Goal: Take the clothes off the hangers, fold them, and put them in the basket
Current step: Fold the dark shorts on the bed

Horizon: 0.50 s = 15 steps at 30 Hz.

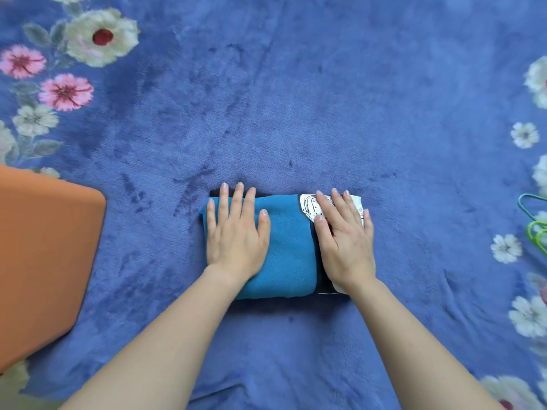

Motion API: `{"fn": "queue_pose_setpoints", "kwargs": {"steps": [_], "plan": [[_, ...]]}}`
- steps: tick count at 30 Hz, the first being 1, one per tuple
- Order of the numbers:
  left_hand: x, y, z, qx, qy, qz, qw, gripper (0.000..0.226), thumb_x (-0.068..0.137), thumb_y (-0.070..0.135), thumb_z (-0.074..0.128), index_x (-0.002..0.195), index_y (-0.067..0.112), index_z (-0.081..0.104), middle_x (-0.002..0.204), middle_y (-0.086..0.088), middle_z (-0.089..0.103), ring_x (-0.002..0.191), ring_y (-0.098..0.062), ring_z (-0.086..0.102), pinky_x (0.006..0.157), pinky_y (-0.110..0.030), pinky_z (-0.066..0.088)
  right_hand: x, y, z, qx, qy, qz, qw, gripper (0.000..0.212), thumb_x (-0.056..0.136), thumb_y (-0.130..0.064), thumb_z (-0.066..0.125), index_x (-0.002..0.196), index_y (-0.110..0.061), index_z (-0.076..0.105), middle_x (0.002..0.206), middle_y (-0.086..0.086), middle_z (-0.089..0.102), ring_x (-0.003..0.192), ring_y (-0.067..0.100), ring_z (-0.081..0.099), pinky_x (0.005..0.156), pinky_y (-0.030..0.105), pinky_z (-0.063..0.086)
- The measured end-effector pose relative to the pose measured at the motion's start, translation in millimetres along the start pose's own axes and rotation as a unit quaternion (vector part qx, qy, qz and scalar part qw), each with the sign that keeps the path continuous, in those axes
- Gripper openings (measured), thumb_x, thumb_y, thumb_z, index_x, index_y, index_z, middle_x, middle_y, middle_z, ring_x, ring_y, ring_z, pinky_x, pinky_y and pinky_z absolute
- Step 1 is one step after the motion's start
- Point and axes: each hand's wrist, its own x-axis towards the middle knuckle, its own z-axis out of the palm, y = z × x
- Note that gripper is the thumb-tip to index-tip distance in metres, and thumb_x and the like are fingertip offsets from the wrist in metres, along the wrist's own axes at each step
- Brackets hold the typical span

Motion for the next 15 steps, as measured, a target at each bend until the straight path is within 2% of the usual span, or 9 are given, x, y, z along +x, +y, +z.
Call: {"fn": "queue_pose_setpoints", "kwargs": {"steps": [2, 4, 6, 7, 9, 10, 11, 13, 15], "plan": [[8.4, -5.1, -3.5, 0.020, -0.002, 0.048, 0.999, 0.072, 0.090, 0.047, 0.011, 0.145, 0.013, 0.043, 0.154, -0.005, 0.039, 0.147, -0.024, 0.023, 0.118, -0.040, -0.005, -6.7, -0.8, -2.9, 0.060, 0.055, -0.020, 0.997, 0.059, 0.092, -0.048, 0.032, 0.148, -0.028, 0.039, 0.160, -0.007, 0.025, 0.147, 0.002, 0.010, 0.119, 0.030, -0.003], [19.6, -13.4, -8.3, 0.031, 0.002, 0.115, 0.993, 0.068, 0.089, 0.045, 0.019, 0.133, 0.008, 0.055, 0.136, -0.009, 0.056, 0.132, -0.029, 0.045, 0.116, -0.042, 0.015, -24.1, 0.9, -2.6, 0.116, 0.182, -0.003, 0.976, 0.063, 0.088, -0.045, 0.046, 0.144, -0.016, 0.042, 0.155, 0.001, 0.032, 0.144, 0.011, 0.023, 0.119, 0.031, 0.010], [29.8, -20.3, -14.7, 0.045, -0.013, 0.161, 0.986, 0.064, 0.088, 0.047, 0.020, 0.117, 0.007, 0.061, 0.113, -0.010, 0.062, 0.109, -0.031, 0.054, 0.103, -0.041, 0.033, -54.8, 2.5, 0.8, 0.206, 0.283, 0.127, 0.928, 0.071, 0.081, -0.054, 0.054, 0.137, -0.012, 0.044, 0.139, 0.004, 0.041, 0.130, 0.015, 0.038, 0.113, 0.035, 0.027], [32.9, -20.8, -17.6, 0.052, -0.021, 0.169, 0.984, 0.063, 0.086, 0.048, 0.019, 0.110, 0.008, 0.061, 0.105, -0.010, 0.061, 0.102, -0.031, 0.054, 0.096, -0.041, 0.036, -73.1, 2.7, 5.7, 0.269, 0.304, 0.217, 0.888, 0.076, 0.075, -0.062, 0.056, 0.131, -0.012, 0.046, 0.127, 0.003, 0.044, 0.118, 0.017, 0.045, 0.105, 0.036, 0.036], [35.2, -16.5, -22.7, 0.059, -0.026, 0.160, 0.985, 0.062, 0.083, 0.051, 0.015, 0.100, 0.009, 0.058, 0.098, -0.011, 0.059, 0.097, -0.032, 0.053, 0.089, -0.042, 0.037, -105.8, -3.6, 20.1, 0.425, 0.267, 0.341, 0.795, 0.087, 0.057, -0.080, 0.062, 0.111, -0.013, 0.051, 0.106, 0.006, 0.052, 0.091, 0.023, 0.057, 0.079, 0.030, 0.049], [33.5, -13.2, -24.7, 0.059, -0.032, 0.151, 0.986, 0.062, 0.081, 0.051, 0.011, 0.096, 0.010, 0.055, 0.096, -0.012, 0.059, 0.096, -0.032, 0.053, 0.086, -0.042, 0.037, -118.0, -9.3, 28.6, 0.496, 0.201, 0.363, 0.763, 0.096, 0.045, -0.086, 0.067, 0.104, -0.011, 0.053, 0.097, 0.009, 0.057, 0.080, 0.024, 0.061, 0.066, 0.027, 0.051], [31.7, -9.9, -26.1, 0.065, -0.041, 0.142, 0.987, 0.061, 0.080, 0.052, 0.008, 0.093, 0.012, 0.052, 0.097, -0.012, 0.060, 0.097, -0.032, 0.053, 0.085, -0.042, 0.036, -124.4, -15.7, 35.7, 0.549, 0.117, 0.364, 0.743, 0.102, 0.038, -0.087, 0.071, 0.100, -0.009, 0.057, 0.092, 0.013, 0.062, 0.074, 0.023, 0.064, 0.060, 0.025, 0.052], [27.9, -6.3, -28.0, 0.084, -0.068, 0.127, 0.986, 0.050, 0.083, 0.052, 0.006, 0.091, 0.017, 0.041, 0.103, -0.014, 0.062, 0.102, -0.032, 0.053, 0.086, -0.042, 0.036, -122.5, -27.9, 43.9, 0.624, -0.004, 0.329, 0.708, 0.101, 0.040, -0.082, 0.076, 0.107, -0.008, 0.064, 0.098, 0.011, 0.071, 0.084, 0.022, 0.070, 0.066, 0.027, 0.055], [24.8, -9.3, -29.6, 0.078, -0.109, 0.100, 0.986, 0.036, 0.094, 0.048, 0.018, 0.092, 0.018, 0.037, 0.110, -0.018, 0.062, 0.106, -0.034, 0.054, 0.087, -0.042, 0.037, -105.3, -36.7, 47.3, 0.697, -0.015, 0.306, 0.648, 0.089, 0.053, -0.070, 0.077, 0.120, -0.013, 0.064, 0.116, 0.004, 0.071, 0.106, 0.019, 0.068, 0.082, 0.032, 0.055]]}}
